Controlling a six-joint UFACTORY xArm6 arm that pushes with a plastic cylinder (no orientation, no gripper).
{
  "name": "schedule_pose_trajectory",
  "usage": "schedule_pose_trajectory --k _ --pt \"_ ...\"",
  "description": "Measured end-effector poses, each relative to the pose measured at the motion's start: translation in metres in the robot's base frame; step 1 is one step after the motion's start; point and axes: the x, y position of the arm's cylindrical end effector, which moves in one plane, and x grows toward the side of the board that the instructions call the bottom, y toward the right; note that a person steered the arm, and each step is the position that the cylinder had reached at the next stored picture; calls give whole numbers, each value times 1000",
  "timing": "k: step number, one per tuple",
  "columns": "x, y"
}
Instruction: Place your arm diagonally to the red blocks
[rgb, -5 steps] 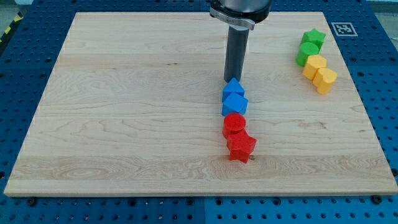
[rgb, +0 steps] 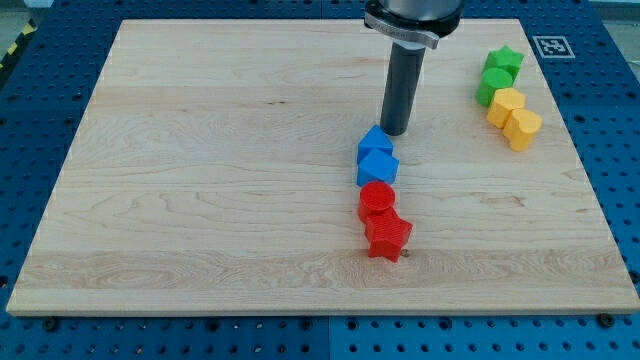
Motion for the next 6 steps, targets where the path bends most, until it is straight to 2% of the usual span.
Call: schedule_pose_trajectory --k 4,6 --pt "3 41" --pt "32 72"
